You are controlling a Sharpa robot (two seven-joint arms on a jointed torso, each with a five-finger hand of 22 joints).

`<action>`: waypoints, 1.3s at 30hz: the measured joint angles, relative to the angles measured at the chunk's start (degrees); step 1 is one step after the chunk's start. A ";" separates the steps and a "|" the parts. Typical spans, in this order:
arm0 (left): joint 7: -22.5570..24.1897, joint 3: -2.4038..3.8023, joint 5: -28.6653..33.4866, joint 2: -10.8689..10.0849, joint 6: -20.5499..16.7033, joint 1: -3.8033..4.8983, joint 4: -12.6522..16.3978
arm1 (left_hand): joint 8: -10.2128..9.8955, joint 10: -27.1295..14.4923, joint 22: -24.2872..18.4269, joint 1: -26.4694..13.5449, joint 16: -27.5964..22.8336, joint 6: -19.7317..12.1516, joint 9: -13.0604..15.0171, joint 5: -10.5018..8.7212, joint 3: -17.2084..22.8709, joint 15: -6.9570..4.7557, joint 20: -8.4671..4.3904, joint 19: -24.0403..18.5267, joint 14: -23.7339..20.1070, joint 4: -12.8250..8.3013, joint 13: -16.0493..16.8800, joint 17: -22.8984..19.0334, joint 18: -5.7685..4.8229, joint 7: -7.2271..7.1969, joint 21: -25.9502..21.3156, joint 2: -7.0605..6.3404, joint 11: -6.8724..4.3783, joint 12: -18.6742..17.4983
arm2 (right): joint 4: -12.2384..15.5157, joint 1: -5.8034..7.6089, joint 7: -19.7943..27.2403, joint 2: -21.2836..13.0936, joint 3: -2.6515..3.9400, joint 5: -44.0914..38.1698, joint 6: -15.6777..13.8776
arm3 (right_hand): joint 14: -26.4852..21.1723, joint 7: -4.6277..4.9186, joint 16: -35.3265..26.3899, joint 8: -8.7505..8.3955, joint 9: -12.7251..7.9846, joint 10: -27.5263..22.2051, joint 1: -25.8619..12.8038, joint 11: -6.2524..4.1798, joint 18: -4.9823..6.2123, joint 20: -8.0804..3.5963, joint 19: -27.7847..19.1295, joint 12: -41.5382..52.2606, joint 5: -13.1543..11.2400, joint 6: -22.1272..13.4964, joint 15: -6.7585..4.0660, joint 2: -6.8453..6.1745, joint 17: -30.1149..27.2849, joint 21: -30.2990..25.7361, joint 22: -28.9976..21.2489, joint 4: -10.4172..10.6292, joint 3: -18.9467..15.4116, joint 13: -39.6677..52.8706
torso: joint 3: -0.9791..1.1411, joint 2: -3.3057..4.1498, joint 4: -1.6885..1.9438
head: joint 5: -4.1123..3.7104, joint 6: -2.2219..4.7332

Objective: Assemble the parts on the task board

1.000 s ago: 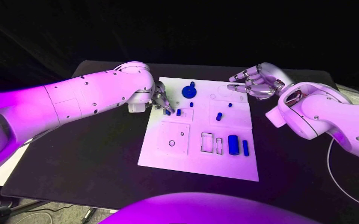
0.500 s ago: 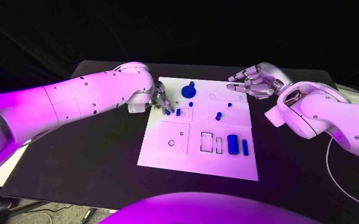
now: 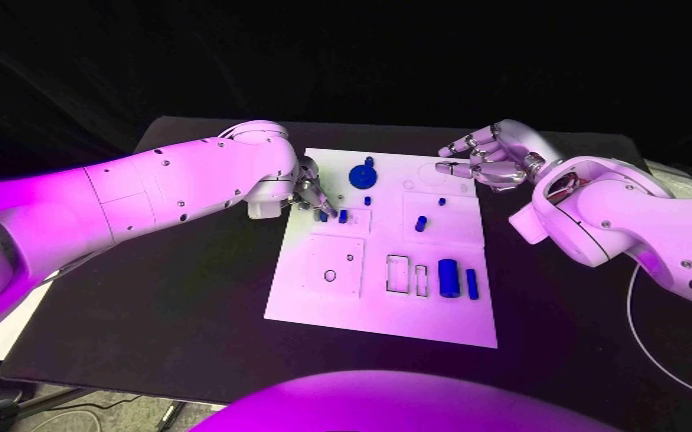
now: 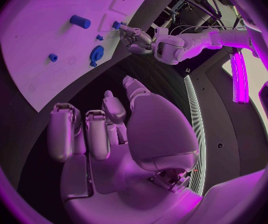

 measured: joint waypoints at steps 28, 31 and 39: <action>0.10 0.06 -0.41 -1.24 -2.58 -0.26 1.00 | 0.62 0.20 -0.01 -1.87 0.00 0.27 -1.67 0.00 -8.36 -0.20 0.00 0.00 0.20 3.60 -0.57 -0.02 0.00 -0.13 -0.46 -1.56 -0.21 -0.12 | -0.09 -0.01 0.00 0.09 -0.01 0.12 0.18 | 0.00 0.00 0.00 0.00 0.00 0.00 0.00 0.00 0.00 0.00 0.00 0.00 0.00 0.00 0.00 0.00 -0.02 0.00 0.00 0.00 0.00 0.00 | -0.02 -0.01 0.04 | -0.17 0.04; 0.90 0.15 0.47 -1.51 -4.70 -0.22 1.06 | 0.62 -0.89 -0.01 -1.86 0.00 -0.37 -2.14 0.00 -10.65 -0.20 0.00 0.00 0.21 4.45 -2.46 -0.02 0.00 0.49 -2.24 -1.56 0.21 -1.91 | -0.11 -0.02 0.00 0.13 -0.01 0.13 0.19 | 0.00 0.00 0.00 0.00 0.00 0.00 0.00 0.00 0.00 0.00 0.00 0.00 0.00 0.00 0.00 0.00 -0.02 0.00 0.00 0.00 0.00 0.00 | -0.02 -0.01 0.05 | -0.21 0.07; 4.05 0.25 4.40 -2.15 -10.84 -0.07 1.13 | 0.62 -6.05 -0.01 0.82 -1.14 -3.12 -3.31 0.00 -15.33 0.00 0.00 0.00 0.00 6.48 -10.45 -0.03 0.91 1.61 -8.93 0.76 1.12 -8.50 | -0.16 -0.04 0.00 0.20 -0.03 0.15 0.22 | 0.00 0.00 0.00 0.00 0.00 0.00 0.00 0.00 0.00 0.00 0.00 0.00 0.00 0.00 0.00 0.00 -0.02 0.00 0.00 -0.01 -0.23 0.00 | -0.03 -0.01 0.05 | -0.35 0.11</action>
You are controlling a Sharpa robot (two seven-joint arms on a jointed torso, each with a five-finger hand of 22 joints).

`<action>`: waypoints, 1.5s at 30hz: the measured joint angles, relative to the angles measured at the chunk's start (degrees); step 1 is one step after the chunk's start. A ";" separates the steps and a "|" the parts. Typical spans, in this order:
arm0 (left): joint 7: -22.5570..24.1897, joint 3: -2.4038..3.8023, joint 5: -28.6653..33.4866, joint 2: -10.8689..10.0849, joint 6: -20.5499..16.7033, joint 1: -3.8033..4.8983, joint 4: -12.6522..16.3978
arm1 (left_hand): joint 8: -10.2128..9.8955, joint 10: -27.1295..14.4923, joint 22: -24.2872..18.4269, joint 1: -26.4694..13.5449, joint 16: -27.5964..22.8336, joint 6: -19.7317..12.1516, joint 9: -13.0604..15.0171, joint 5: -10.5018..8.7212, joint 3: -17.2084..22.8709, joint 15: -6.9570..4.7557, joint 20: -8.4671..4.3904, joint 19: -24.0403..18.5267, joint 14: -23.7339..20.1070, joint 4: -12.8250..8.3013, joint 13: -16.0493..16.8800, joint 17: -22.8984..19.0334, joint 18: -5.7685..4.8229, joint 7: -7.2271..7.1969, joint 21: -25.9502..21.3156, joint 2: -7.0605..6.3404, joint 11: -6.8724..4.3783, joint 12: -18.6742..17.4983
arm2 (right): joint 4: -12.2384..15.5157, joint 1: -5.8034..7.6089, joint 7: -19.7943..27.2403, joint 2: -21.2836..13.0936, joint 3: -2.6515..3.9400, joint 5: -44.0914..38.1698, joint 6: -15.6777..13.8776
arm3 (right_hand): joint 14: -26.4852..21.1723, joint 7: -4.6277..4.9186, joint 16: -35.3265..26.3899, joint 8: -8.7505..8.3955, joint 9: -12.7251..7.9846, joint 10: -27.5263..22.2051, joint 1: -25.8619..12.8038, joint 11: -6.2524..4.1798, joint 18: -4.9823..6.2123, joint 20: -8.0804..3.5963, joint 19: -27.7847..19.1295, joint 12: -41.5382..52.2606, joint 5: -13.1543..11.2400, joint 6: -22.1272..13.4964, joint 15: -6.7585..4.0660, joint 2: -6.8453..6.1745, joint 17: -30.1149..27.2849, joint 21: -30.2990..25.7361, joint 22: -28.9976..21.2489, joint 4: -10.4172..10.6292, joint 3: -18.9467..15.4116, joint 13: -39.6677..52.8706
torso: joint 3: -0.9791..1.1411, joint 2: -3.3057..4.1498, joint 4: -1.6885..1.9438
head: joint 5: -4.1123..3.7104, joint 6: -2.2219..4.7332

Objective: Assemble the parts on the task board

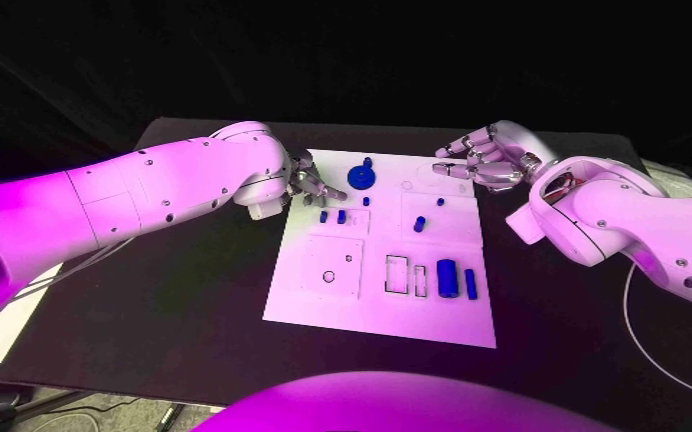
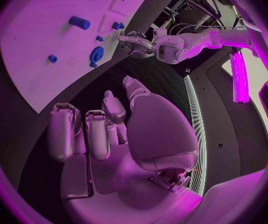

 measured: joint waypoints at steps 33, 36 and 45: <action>32.92 -1.38 -19.89 6.48 -12.78 -1.61 -4.22 | -21.89 -14.55 -16.62 25.88 -18.13 -0.96 -18.25 2.89 3.66 5.24 4.56 -2.71 -0.29 -10.77 -29.38 -11.19 5.33 5.52 -33.53 -3.17 6.40 -29.99 | -0.02 -0.17 0.06 0.08 -0.04 0.04 0.13 | 0.00 -0.17 0.00 0.00 0.00 0.00 0.00 0.00 0.00 0.00 0.00 0.00 0.23 0.17 0.00 0.00 0.03 0.00 0.00 0.16 -0.26 0.00 | 0.04 0.08 -0.07 | -1.90 1.32; 32.98 -1.50 -22.59 7.14 -12.57 -2.04 -4.83 | -23.20 -13.28 -11.59 25.88 -14.29 0.56 -19.00 2.89 3.66 5.22 4.38 -0.68 -0.09 -10.77 -30.70 -7.49 4.83 5.44 -26.12 -3.17 6.35 -31.32 | -0.01 -0.17 0.06 0.09 -0.04 0.04 0.14 | 0.00 -0.17 0.00 0.00 0.00 0.00 0.00 0.00 0.00 0.00 0.00 0.00 0.23 0.17 0.00 0.00 0.03 0.00 0.00 0.16 -0.26 0.00 | 0.04 0.09 -0.13 | -1.94 1.33; 32.32 -1.54 -26.91 7.75 -11.12 -2.46 -5.27 | -24.87 -10.75 -6.21 25.57 -13.70 3.29 -19.95 2.89 3.93 5.22 4.09 -0.40 -0.09 -11.04 -32.57 -8.74 3.96 5.33 -18.57 -2.86 6.21 -33.48 | -0.03 -0.19 0.06 0.11 -0.04 0.04 0.21 | 0.00 -0.17 0.00 0.00 0.00 0.00 0.00 0.00 0.00 0.00 0.00 0.00 0.23 0.17 0.00 0.00 0.02 0.00 0.00 0.16 -0.26 0.00 | 0.02 0.12 -0.16 | -1.99 0.96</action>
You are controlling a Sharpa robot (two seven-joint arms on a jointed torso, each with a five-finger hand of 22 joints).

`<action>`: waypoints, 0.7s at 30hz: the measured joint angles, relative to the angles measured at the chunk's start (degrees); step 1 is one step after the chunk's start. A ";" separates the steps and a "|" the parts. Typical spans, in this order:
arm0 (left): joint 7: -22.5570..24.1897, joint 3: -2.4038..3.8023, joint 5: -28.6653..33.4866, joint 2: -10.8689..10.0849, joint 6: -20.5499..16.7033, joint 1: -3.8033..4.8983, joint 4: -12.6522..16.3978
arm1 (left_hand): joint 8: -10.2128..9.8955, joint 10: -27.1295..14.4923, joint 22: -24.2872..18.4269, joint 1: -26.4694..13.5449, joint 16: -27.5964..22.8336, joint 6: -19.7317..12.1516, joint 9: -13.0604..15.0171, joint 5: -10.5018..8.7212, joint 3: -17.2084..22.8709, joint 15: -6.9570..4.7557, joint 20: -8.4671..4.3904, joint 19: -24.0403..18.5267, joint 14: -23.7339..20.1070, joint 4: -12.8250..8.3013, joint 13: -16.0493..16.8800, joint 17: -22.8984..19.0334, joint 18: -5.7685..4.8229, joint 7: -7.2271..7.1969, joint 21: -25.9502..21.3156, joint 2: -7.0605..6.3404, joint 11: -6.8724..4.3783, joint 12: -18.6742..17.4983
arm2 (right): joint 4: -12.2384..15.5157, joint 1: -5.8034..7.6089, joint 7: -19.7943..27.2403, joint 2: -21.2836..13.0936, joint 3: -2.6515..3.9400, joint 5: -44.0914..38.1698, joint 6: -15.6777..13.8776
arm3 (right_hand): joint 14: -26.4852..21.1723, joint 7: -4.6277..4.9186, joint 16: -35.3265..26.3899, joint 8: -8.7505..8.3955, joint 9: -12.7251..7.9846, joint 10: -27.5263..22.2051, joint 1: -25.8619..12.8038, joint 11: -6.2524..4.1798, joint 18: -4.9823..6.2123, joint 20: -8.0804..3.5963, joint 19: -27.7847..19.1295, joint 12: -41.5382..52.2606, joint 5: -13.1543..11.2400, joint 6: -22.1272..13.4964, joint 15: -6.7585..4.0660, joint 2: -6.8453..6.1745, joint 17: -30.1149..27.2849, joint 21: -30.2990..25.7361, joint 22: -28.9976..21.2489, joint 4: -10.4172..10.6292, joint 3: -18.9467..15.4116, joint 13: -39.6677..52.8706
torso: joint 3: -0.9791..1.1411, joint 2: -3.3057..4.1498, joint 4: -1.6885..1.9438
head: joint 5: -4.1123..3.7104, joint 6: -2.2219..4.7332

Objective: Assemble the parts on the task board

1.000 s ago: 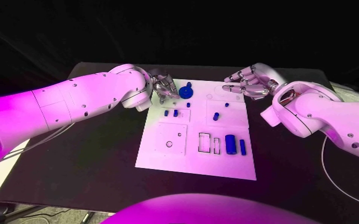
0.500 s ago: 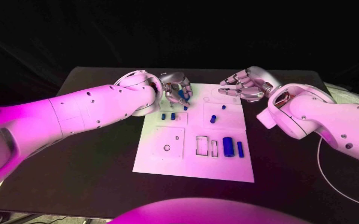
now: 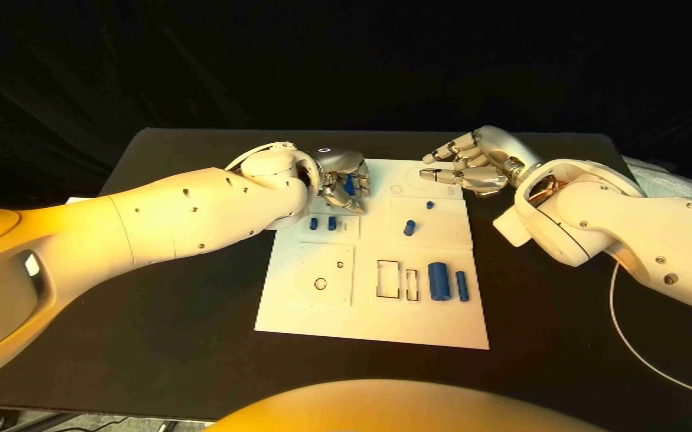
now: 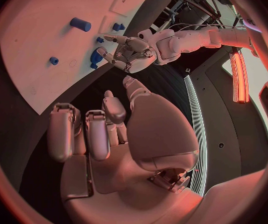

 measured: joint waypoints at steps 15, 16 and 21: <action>-1.27 0.00 -2.41 1.03 2.08 -0.44 -0.94 | -1.77 3.90 3.32 0.86 -0.16 3.10 -0.70 0.00 4.46 -0.61 -0.21 0.21 0.19 -0.93 -1.09 -1.81 -0.86 -0.80 4.11 0.86 -0.78 -3.06 | -0.06 0.00 0.02 0.30 0.00 0.02 0.07 | 0.00 0.00 0.00 0.00 0.00 0.00 0.00 0.00 0.00 0.00 0.00 0.00 0.00 0.00 0.00 0.00 -0.01 0.00 0.00 0.00 0.00 0.00 | -0.04 -0.01 0.01 | -0.17 -0.15; -1.37 0.00 -2.51 1.12 2.14 -0.48 -1.10 | -1.78 3.90 3.38 0.86 -0.16 3.18 -0.74 0.00 4.66 -0.61 -0.21 0.21 0.19 -0.97 -1.09 -1.86 -0.86 -0.72 4.12 0.86 -0.78 -3.18 | -0.07 0.00 0.02 0.32 0.00 0.02 0.07 | 0.00 0.00 0.00 0.00 0.00 0.00 0.00 0.00 0.00 0.00 0.00 0.00 0.00 0.00 0.00 0.00 -0.01 0.00 0.00 0.00 0.00 0.00 | -0.05 -0.01 0.01 | -0.17 -0.18; -2.06 0.03 -3.01 1.46 2.30 -0.61 -1.67 | -2.64 4.43 3.79 0.86 -0.16 3.62 -0.97 0.00 6.43 -0.61 -0.21 0.21 0.19 -1.47 -1.10 -2.22 -0.86 -0.53 4.49 0.86 -0.69 -4.20 | -0.10 0.00 0.02 0.42 0.00 0.02 0.10 | 0.00 0.00 0.00 0.00 0.00 0.00 0.00 0.00 0.00 0.00 0.00 0.00 0.00 0.00 0.00 0.00 -0.02 0.00 0.00 0.00 0.00 0.00 | -0.05 -0.01 0.02 | -0.16 -0.22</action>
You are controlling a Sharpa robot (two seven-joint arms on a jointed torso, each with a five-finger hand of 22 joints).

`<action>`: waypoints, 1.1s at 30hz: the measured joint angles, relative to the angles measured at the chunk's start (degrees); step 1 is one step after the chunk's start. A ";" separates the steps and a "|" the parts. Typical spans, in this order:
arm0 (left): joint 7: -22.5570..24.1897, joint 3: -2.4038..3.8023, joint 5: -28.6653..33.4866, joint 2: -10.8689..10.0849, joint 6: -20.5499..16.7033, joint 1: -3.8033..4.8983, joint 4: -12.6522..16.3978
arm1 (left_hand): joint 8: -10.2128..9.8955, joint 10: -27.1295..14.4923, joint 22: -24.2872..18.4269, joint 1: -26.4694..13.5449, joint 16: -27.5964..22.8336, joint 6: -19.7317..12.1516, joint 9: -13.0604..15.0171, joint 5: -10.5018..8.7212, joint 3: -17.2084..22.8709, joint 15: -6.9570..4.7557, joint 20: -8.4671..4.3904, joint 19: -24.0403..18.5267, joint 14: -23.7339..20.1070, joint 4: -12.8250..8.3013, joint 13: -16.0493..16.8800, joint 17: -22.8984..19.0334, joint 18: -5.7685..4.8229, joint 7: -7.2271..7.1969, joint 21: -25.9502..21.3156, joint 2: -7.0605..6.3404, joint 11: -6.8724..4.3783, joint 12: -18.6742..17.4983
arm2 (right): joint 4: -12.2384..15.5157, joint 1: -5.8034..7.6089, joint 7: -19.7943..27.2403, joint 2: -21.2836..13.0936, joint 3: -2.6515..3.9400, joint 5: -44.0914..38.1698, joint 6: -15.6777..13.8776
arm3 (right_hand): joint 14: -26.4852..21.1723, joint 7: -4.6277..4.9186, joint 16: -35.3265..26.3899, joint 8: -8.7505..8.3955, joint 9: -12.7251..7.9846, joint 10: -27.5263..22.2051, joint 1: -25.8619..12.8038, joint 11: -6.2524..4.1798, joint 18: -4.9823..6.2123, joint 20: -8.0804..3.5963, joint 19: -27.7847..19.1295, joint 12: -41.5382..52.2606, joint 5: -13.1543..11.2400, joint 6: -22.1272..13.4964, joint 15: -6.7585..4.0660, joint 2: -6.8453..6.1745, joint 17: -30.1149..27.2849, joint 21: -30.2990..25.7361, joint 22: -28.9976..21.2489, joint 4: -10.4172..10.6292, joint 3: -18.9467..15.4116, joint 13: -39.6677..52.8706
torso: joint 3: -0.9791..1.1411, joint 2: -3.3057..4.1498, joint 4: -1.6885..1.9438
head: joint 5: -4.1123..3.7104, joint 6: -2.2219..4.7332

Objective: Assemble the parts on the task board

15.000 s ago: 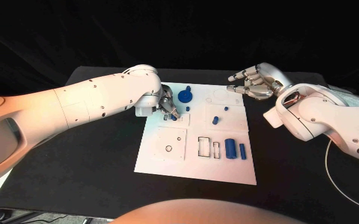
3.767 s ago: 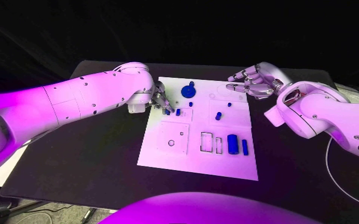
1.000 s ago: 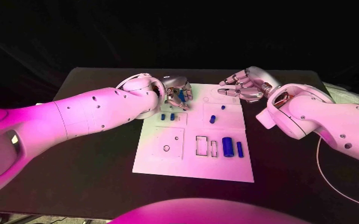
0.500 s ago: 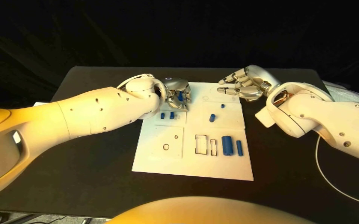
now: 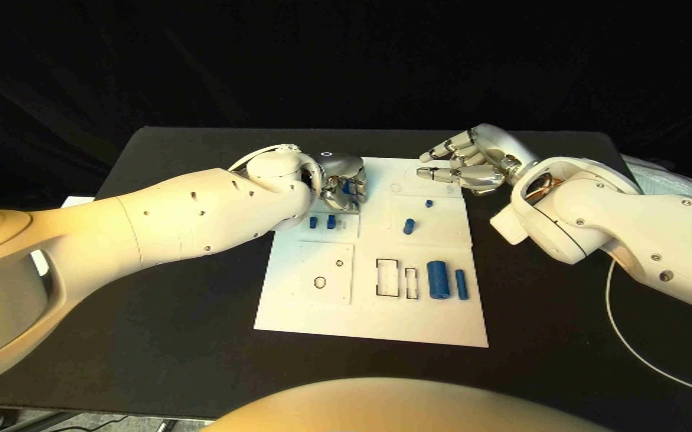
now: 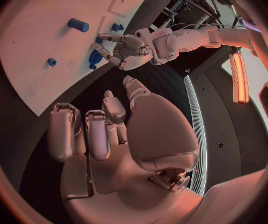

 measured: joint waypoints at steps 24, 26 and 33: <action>-1.87 0.21 -0.78 0.23 0.92 0.09 0.25 | -1.80 0.82 1.19 -0.84 0.00 0.69 -0.36 0.00 3.95 0.00 0.00 -0.01 0.00 -0.98 -0.06 -1.06 0.00 0.11 1.18 -0.84 0.39 -2.95 | -0.05 0.00 0.00 0.06 0.00 0.00 0.21 | 0.00 0.00 0.00 0.00 0.00 0.00 0.00 0.00 0.00 0.00 0.00 0.00 0.00 0.00 0.00 0.00 -0.01 0.00 0.00 0.00 0.00 0.00 | 0.03 -0.04 0.08 | -0.13 -0.36; -2.02 0.24 -0.78 0.21 1.09 0.10 0.31 | -2.30 0.83 1.26 -1.34 0.00 0.69 -0.47 0.00 4.01 0.00 0.00 -0.01 0.00 -1.05 -0.01 -1.27 0.00 0.11 1.18 -1.34 0.39 -3.49 | -0.05 0.00 0.00 0.05 0.00 0.00 0.24 | 0.00 0.00 0.00 0.00 0.00 0.00 0.00 0.00 0.00 0.00 0.00 0.00 0.00 0.00 0.00 0.00 -0.01 0.00 0.00 0.00 0.00 0.00 | 0.03 -0.05 0.08 | -0.13 -0.41; -2.48 0.37 -0.78 0.04 1.52 0.18 0.48 | -4.09 -1.04 1.06 -2.39 0.00 -0.47 -0.65 0.00 4.54 0.03 0.00 -0.01 0.03 -1.26 0.03 -2.09 0.00 0.42 0.89 -2.39 1.21 -5.30 | -0.02 0.00 -0.01 -0.01 0.00 0.00 0.32 | 0.00 0.00 0.00 0.00 0.00 0.00 0.00 0.00 0.00 0.00 0.00 0.00 0.00 0.00 0.00 0.00 0.03 0.00 0.00 0.00 0.00 0.00 | 0.03 -0.05 0.12 | -0.13 -0.48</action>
